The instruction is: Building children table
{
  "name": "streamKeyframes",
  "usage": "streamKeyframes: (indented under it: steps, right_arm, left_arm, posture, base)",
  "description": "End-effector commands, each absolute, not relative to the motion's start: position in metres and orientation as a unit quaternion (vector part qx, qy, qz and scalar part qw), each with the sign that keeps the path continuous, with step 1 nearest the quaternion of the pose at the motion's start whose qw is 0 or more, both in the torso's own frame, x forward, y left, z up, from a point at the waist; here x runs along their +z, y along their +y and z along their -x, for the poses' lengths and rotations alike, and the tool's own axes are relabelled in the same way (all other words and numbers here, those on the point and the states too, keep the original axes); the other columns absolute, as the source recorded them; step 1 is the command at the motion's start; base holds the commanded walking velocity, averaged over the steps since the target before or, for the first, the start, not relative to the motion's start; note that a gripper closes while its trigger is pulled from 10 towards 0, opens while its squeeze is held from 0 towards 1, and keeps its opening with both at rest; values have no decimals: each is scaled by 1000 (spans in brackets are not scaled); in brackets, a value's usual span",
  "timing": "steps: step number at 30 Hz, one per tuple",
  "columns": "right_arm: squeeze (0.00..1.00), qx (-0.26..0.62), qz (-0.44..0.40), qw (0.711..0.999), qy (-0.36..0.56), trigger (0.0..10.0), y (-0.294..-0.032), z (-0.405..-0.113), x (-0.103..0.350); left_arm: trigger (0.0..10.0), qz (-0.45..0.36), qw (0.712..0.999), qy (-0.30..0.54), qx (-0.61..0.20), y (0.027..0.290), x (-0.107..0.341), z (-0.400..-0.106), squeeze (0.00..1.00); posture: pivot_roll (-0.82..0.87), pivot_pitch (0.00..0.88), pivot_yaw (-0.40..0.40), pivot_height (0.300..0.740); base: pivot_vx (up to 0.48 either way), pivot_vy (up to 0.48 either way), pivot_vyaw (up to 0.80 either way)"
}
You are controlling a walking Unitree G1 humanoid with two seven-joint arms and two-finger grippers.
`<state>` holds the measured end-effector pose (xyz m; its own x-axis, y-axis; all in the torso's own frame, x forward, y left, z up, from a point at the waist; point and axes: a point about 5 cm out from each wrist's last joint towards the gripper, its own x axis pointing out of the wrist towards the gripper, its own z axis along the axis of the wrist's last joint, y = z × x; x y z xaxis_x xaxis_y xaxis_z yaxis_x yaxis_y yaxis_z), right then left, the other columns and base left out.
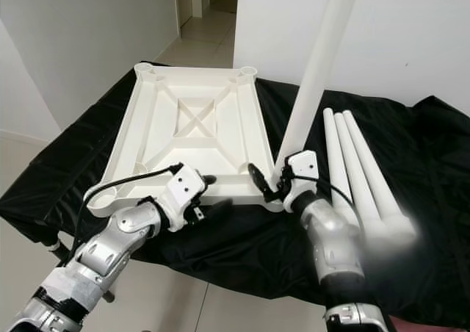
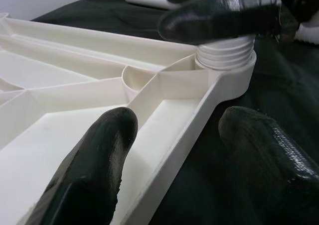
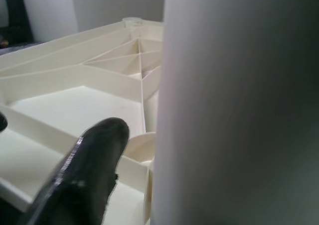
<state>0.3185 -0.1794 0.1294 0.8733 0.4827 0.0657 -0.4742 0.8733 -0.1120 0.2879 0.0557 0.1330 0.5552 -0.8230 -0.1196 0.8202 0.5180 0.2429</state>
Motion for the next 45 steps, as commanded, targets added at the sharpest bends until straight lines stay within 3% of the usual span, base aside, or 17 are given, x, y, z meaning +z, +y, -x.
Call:
streamKeyframes:
  steps: [1, 13, 14, 24, 33, 39, 45]
  right_arm:
    - [0, 260, 53, 964, -34, 235, -177, -319, 125]
    - [0, 270, 36, 962, -28, 0, -189, -317, 121]
    - [0, 244, 42, 969, -24, 10000, -192, -318, 121]
    - [0, 170, 21, 985, -33, 10000, -189, -319, 128]
    - [0, 4, -39, 999, -16, 10000, -171, -310, 123]
    - [0, -144, -86, 986, -21, 10000, -161, -301, 126]
    - [0, -124, -93, 987, -33, 10000, -157, -300, 133]
  left_arm:
    - [10000, -146, 861, 4, -488, 57, 131, -288, 0]
    - [10000, -146, 865, 2, -480, 59, 134, -290, 0]
    - [10000, -145, 865, 2, -480, 59, 134, -290, 0]
    - [10000, -147, 865, 5, -480, 60, 132, -288, 0]
    - [10000, -146, 869, 9, -473, 63, 131, -289, 0]
    - [10000, -147, 869, 9, -472, 63, 131, -289, 0]
    - [10000, -149, 869, 10, -471, 65, 132, -290, 0]
  posture:
    - [10, 0, -29, 740]
    - [9, 0, -24, 740]
    - [7, 0, -24, 740]
    - [9, 12, -26, 740]
    - [13, 18, -33, 740]
    - [10, 19, -31, 740]
    - [6, 23, -27, 740]
  base:
    - [0, 0, 0]
    - [0, 0, 0]
    - [0, 0, 0]
    - [0, 0, 0]
    - [0, 0, 0]
    - [0, 0, 0]
    - [0, 0, 0]
